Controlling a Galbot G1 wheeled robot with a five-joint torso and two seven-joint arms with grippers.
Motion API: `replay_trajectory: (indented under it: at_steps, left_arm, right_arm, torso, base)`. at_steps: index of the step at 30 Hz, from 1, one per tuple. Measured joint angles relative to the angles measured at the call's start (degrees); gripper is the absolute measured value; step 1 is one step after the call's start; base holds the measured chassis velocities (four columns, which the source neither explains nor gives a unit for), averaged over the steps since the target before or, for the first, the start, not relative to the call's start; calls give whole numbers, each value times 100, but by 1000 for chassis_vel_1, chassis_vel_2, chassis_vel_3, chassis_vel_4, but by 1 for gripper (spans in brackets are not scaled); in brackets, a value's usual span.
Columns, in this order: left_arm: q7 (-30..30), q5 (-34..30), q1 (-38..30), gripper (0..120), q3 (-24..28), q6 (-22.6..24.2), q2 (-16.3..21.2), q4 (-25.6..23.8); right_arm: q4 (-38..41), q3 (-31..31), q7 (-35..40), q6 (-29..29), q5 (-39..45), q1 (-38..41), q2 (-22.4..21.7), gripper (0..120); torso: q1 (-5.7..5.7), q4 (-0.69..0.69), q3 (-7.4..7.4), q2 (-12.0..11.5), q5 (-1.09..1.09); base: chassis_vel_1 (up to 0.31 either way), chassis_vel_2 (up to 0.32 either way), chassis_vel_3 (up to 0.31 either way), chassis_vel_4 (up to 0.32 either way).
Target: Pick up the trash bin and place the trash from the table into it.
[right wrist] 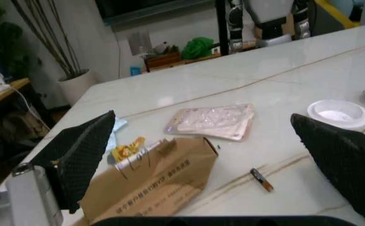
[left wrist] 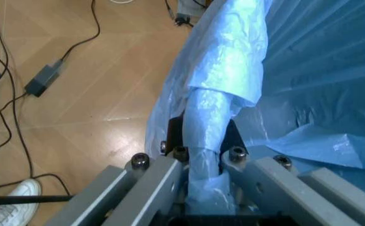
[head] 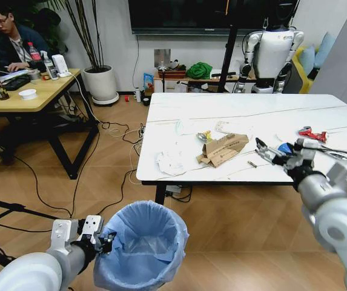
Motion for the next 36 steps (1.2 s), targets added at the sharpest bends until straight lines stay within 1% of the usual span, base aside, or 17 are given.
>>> replay_trajectory:
  at_steps: [1, 4, 5, 7, 8, 9, 12, 13, 17, 19, 22, 23, 27, 36]
  left_arm:
    - [0, 0, 0, 0, 0, 0, 0, 0]
    - [12, 32, -12, 0, 7, 0, -30, 0]
    - [12, 32, -12, 0, 7, 0, -30, 0]
    - [58, 102, -25, 0, 27, 0, -46, 0]
    - [100, 166, -26, 0, 40, 0, -50, 0]
    - [100, 166, -26, 0, 40, 0, -50, 0]
    - [149, 251, -33, 0, 64, 0, -68, 0]
    - [149, 251, -33, 0, 64, 0, -68, 0]
    - [168, 305, -54, 0, 91, 0, -96, 0]
    - [170, 314, -54, 0, 96, 0, -99, 0]
    - [173, 339, -55, 0, 103, 0, -101, 0]
    - [173, 339, -55, 0, 103, 0, -101, 0]
    - [179, 339, -83, 0, 79, 0, -77, 0]
    - [182, 339, -80, 0, 80, 0, -97, 0]
  right_arm:
    - [0, 0, 0, 0, 0, 0, 0, 100]
    - [-336, -673, 725, -29, 687, 798, -134, 100]
    - [-336, -673, 725, -29, 687, 798, -134, 100]
    - [-602, -1146, 1067, -27, 1005, 1242, -156, 100]
    - [-745, -1422, 1175, -25, 1057, 1475, -156, 100]
    - [-745, -1422, 1175, -25, 1057, 1475, -156, 100]
    - [-962, -2045, 1338, -55, 1072, 1883, -105, 100]
    - [-962, -2045, 1338, -55, 1072, 1883, -105, 100]
    - [-1231, -2604, 1649, -122, 1197, 2408, 33, 100]
    - [-1287, -2712, 1749, -138, 1249, 2519, 57, 100]
    - [-1543, -3177, 2252, -242, 1588, 2993, 195, 100]
    - [-1543, -3177, 2252, -242, 1588, 2993, 195, 100]
    - [-1872, -3657, 2909, -280, 2099, 3369, 376, 100]
    - [-2308, -3977, 3481, -173, 2607, 3851, 666, 100]
  torso:
    - [0, 0, 0, 0, 0]
    - [-1, 0, -2, -4, -1]
    - [-1, 0, -2, -4, -1]
    - [-2, 0, -3, -7, 0]
    - [-2, 0, -4, -8, 0]
    - [-2, 0, -4, -8, 0]
    - [-5, 0, -6, -10, 0]
    - [-5, 0, -6, -10, 0]
    - [-6, -1, -8, -13, -1]
    - [-6, -1, -8, -14, -1]
    - [-6, 0, -9, -15, -2]
    - [-6, 0, -9, -15, -2]
    - [-7, 0, -9, -17, -1]
    - [-8, 0, -11, -19, -2]
  base:
    - [0, 0, 0, 0]
    - [0, 0, 0, 0]
    - [0, 0, 0, 0]
    - [0, 0, 0, 0]
    - [0, 0, 0, 0]
    - [0, 0, 0, 0]
    - [0, 0, 0, 0]
    - [0, 0, 0, 0]
    - [0, 0, 0, 0]
    - [0, 0, 0, 0]
    - [0, 0, 0, 0]
    - [0, 0, 0, 0]
    - [0, 0, 0, 0]
    - [0, 0, 0, 0]
